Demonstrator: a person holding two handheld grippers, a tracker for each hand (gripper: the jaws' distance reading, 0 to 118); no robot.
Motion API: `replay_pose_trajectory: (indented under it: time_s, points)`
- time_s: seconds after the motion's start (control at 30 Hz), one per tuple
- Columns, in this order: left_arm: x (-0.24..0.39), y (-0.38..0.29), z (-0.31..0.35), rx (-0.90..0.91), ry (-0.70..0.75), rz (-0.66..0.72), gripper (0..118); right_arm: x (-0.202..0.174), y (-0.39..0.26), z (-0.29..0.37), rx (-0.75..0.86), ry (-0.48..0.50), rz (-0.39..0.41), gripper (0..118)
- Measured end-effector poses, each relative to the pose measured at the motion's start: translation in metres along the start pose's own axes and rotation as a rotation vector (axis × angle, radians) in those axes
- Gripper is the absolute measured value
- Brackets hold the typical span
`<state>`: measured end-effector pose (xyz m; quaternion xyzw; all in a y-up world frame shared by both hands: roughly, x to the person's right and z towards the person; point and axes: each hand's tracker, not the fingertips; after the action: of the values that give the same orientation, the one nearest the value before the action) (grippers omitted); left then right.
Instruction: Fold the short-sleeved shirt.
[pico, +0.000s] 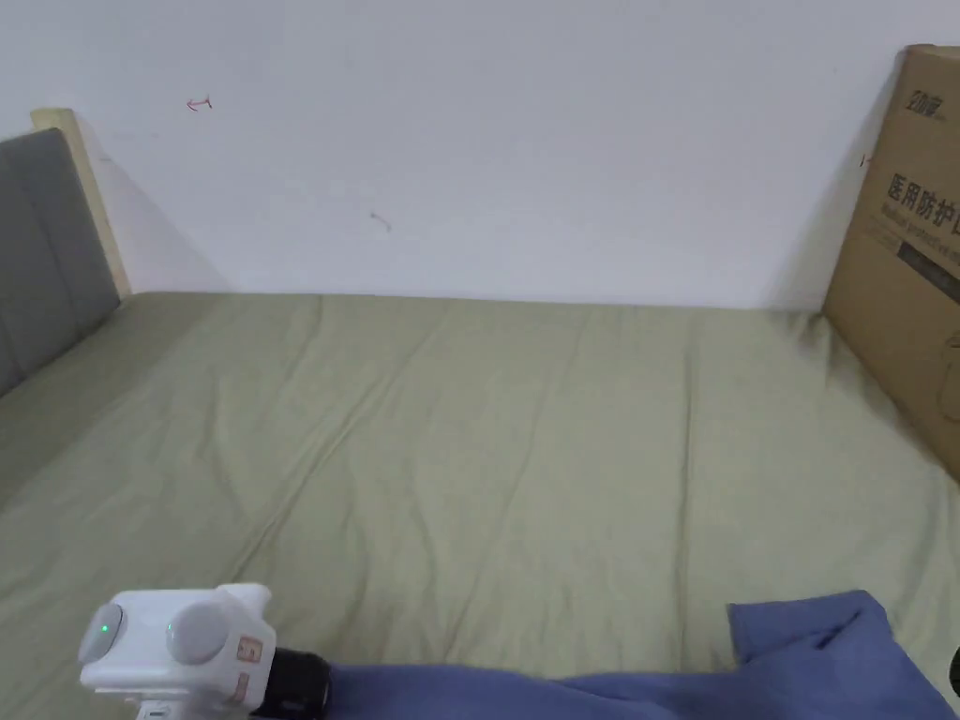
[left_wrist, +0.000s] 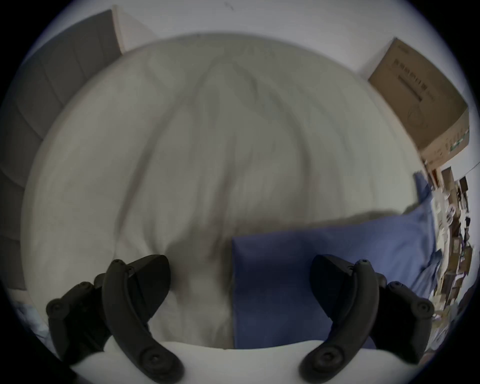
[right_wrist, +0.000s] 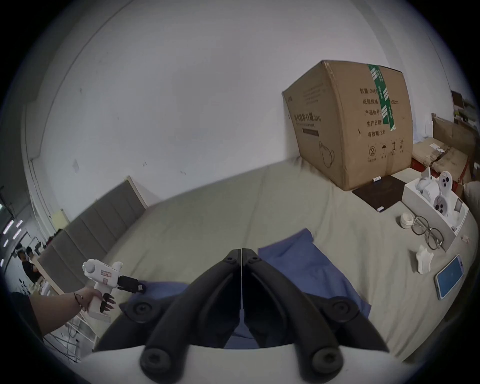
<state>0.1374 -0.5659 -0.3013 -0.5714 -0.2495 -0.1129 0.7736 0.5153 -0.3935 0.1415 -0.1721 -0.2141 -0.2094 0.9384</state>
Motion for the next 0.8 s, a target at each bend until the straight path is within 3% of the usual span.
replay_pose_trajectory:
  time_s: [0.07,0.13,0.2,0.27,0.3,0.33,0.43,0.5,0.57,0.6,0.73,0.8]
  points:
    - [0.0,-0.006,-0.011,0.071,0.045,-0.113,118,0.004,0.003,-0.005,-0.008,-0.001,-0.004,1]
    - [-0.011,0.001,-0.021,0.061,0.042,-0.02,118,0.014,0.007,-0.012,-0.024,0.023,-0.018,1]
    - [-0.012,0.009,-0.017,0.047,0.054,-0.049,114,0.023,0.012,-0.019,-0.043,0.055,-0.062,1]
    - [0.014,-0.003,0.015,0.062,0.078,-0.086,84,0.04,0.02,-0.035,-0.083,0.082,-0.116,1]
    - [0.021,-0.006,0.029,0.1,0.105,-0.099,56,0.048,0.026,-0.044,-0.113,0.07,-0.131,1]
    - [0.025,-0.008,0.043,0.14,0.122,-0.106,0,0.056,0.032,-0.054,-0.141,0.034,-0.126,1]
    - [0.022,-0.015,0.062,0.151,-0.059,-0.075,0,0.086,0.05,-0.096,-0.243,-0.04,-0.102,14]
    - [0.03,-0.023,0.08,0.183,-0.018,-0.098,0,0.103,0.057,-0.132,-0.337,-0.075,-0.09,25]
    - [0.04,-0.032,0.099,0.216,-0.02,-0.114,0,0.117,0.055,-0.174,-0.511,-0.116,-0.075,96]
    - [0.041,-0.034,0.106,0.224,-0.045,-0.104,0,0.124,0.049,-0.196,-0.59,-0.145,-0.051,110]
    - [0.043,-0.042,0.128,0.283,-0.089,-0.05,0,0.148,0.019,-0.259,-0.744,-0.267,0.039,110]
    - [0.047,-0.043,0.135,0.284,-0.084,-0.068,0,0.155,0.009,-0.271,-0.777,-0.303,0.049,103]
